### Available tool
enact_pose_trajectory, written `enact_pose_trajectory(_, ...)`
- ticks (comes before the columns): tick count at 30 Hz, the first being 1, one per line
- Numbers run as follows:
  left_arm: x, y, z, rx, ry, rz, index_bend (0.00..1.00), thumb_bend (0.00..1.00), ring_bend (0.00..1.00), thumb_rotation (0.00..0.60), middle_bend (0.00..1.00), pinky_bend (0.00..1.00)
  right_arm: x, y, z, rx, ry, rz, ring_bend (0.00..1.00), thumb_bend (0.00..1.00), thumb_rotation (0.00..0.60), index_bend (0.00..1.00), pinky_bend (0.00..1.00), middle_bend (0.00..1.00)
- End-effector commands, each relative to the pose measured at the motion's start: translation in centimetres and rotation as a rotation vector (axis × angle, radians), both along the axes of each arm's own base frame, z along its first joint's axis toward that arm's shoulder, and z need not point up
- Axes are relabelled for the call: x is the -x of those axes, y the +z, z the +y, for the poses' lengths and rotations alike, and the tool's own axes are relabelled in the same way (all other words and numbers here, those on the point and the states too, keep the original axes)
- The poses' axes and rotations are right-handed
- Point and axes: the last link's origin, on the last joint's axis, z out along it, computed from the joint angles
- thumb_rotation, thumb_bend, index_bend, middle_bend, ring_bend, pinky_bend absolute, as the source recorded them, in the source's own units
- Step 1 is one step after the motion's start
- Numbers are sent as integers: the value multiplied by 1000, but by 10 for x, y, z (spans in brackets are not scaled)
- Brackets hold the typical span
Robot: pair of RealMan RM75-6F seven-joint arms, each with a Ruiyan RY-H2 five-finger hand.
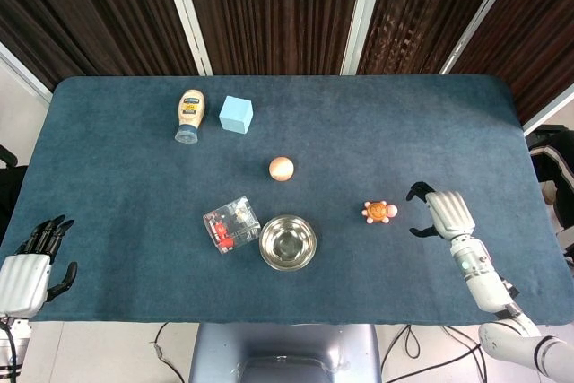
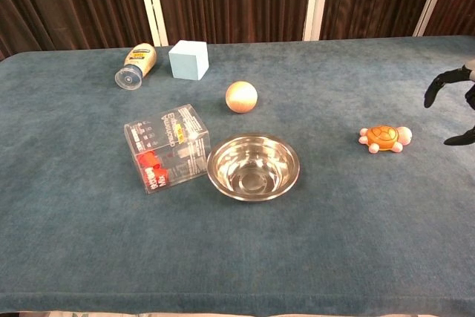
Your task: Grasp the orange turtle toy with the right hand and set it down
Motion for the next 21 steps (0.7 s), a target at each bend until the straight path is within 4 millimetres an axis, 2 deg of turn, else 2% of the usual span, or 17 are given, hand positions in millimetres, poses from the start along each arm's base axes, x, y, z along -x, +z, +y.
enact_pose_trajectory(1,0,0,0,-2,1,-2,133,427,107,600,94,348,-2,-12,-9,0,-13,-16,873,84,600,525,925,371)
enact_pose_trajectory(8,1,1,0,-6,1,-8,150,428,110,600,100,347,-6,-30,-19,-18,-26,-45,877,84,600,546,928,388)
enact_pose_trajectory(21,2,3,-1,-12,1,-17,168,428,111,600,103,349,-22,-58,-24,-54,9,-60,880,89,600,562,930,401)
